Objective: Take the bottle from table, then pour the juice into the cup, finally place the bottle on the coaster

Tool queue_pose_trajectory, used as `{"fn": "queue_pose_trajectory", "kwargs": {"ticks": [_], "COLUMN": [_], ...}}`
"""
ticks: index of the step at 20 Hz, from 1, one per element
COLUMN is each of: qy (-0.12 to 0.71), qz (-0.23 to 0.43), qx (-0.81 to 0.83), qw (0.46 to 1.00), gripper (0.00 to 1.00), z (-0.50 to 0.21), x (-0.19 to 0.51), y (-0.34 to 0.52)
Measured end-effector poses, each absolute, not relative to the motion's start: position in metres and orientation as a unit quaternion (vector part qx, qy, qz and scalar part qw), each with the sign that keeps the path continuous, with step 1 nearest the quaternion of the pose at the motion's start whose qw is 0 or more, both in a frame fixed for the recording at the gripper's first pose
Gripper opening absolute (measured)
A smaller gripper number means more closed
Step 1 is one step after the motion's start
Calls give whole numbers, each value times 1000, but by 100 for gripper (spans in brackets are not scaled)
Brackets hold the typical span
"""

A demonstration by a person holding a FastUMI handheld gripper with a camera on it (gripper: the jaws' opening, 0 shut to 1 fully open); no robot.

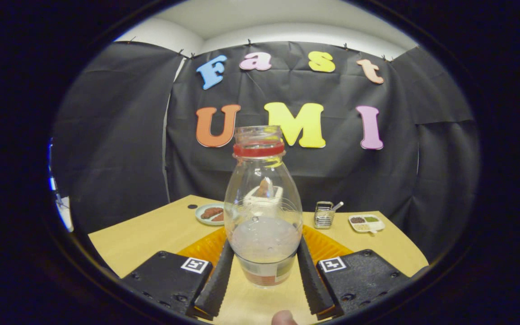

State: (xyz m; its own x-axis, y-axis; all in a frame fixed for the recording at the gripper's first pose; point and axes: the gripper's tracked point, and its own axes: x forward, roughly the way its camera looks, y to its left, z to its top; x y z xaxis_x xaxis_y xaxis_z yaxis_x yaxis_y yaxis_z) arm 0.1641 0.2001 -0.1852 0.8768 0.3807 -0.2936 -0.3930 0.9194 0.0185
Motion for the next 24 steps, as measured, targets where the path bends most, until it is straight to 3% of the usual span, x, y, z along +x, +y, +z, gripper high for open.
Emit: {"fn": "queue_pose_trajectory", "kwargs": {"ticks": [15, 24], "qy": [233, 240], "qz": [202, 199], "qx": [10, 1], "qw": [951, 950], "gripper": [75, 76], "z": [-312, -335], "x": [244, 254], "y": [226, 227]}}
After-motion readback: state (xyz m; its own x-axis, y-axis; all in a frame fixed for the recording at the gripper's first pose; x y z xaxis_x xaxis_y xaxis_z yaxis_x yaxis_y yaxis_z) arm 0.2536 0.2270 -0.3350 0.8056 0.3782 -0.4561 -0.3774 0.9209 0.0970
